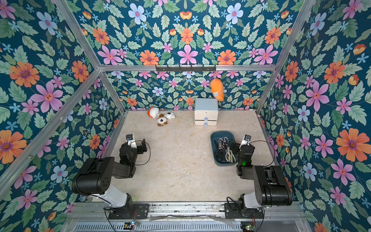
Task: Put the scissors into the storage box
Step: Reset both arms
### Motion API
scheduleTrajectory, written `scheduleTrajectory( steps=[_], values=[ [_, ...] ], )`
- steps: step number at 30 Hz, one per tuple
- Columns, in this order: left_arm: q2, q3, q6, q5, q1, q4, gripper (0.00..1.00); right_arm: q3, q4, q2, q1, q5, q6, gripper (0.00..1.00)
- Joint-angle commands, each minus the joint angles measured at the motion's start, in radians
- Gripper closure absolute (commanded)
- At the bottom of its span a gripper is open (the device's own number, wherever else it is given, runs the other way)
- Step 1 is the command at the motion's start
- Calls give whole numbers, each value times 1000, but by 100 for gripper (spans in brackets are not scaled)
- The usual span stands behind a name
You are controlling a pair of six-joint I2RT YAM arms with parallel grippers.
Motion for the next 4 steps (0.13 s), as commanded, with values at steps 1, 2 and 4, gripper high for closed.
scheduleTrajectory(
  steps=[1,2,4],
  values=[
    [-3,0,8,-4,1,26,1,6,-5,-4,0,-3,-3,1],
    [-2,1,9,-4,0,25,1,9,5,3,-3,-12,0,1],
    [-2,2,9,-4,0,25,1,11,-12,-3,-3,-16,2,1]
  ],
)
